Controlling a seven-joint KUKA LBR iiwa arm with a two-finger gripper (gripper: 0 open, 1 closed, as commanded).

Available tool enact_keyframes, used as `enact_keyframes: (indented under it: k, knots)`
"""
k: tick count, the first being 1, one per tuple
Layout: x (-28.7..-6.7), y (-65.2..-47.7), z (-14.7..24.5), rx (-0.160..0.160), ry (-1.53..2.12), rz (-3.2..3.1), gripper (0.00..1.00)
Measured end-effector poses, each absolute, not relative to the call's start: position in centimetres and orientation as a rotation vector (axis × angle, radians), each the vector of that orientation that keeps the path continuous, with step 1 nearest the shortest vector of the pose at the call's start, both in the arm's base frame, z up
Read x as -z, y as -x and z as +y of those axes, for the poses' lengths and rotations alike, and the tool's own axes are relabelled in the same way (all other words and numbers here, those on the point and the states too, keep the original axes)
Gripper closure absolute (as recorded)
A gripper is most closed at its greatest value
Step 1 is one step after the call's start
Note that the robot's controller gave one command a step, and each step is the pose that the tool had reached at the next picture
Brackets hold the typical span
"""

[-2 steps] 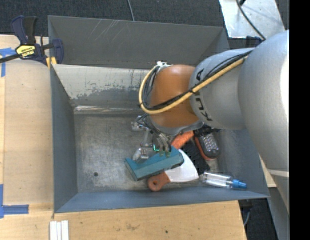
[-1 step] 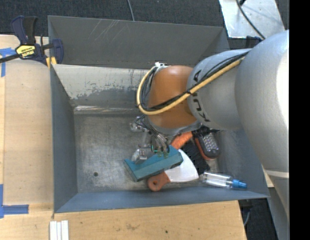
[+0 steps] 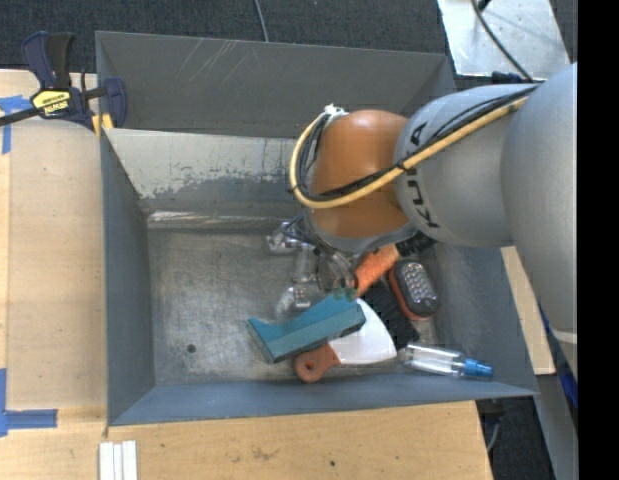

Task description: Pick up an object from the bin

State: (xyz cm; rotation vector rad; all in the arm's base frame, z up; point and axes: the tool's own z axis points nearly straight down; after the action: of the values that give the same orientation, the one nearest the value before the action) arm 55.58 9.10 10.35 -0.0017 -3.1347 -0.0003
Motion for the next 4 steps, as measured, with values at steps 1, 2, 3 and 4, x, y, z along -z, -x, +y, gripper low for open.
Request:
enact_keyframes:
  k: [1,2,3,4]
  knots:
    - [-13.3,-58.0,8.8,0.001,-0.270,-3.134,1.00]
    - [-13.3,-58.0,8.8,0.001,-0.269,-3.134,1.00]
    - [-16.0,-58.5,8.5,0.001,-0.496,-3.097,1.00]
    - [-23.1,-59.0,9.6,0.000,-0.902,-3.011,1.00]
